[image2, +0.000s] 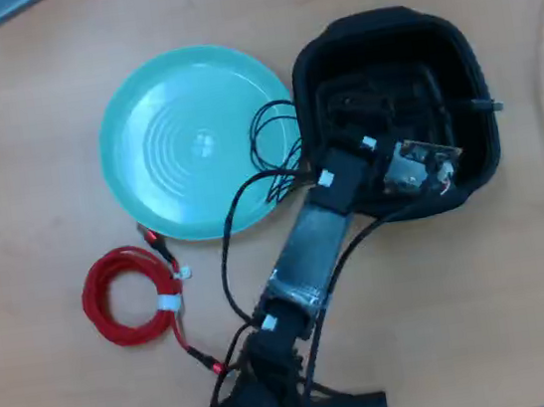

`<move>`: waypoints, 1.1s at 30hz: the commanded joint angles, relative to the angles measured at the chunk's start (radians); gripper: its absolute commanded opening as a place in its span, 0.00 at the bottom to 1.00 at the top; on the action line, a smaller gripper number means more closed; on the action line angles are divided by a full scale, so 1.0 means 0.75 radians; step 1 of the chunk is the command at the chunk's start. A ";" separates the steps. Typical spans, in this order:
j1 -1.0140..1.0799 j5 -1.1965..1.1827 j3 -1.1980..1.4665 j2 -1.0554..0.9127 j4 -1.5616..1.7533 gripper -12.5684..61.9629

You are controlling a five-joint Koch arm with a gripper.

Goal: Put a black charging cable in a black bowl and put a red charging cable in a green bowl

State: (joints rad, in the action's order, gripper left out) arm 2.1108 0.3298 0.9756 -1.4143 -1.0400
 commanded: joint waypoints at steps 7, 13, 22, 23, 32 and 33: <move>0.041 -0.027 -0.104 0.096 0.245 0.07; 0.063 -0.016 0.008 0.108 0.245 0.07; 0.096 -0.006 0.184 0.151 0.252 0.08; 0.096 -0.006 0.184 0.182 0.250 0.08; 0.041 -0.020 0.184 0.317 0.348 0.08; 0.029 -0.020 0.184 0.331 0.368 0.08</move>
State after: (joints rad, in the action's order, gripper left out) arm 2.1414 0.3160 1.1612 -1.1628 -0.8728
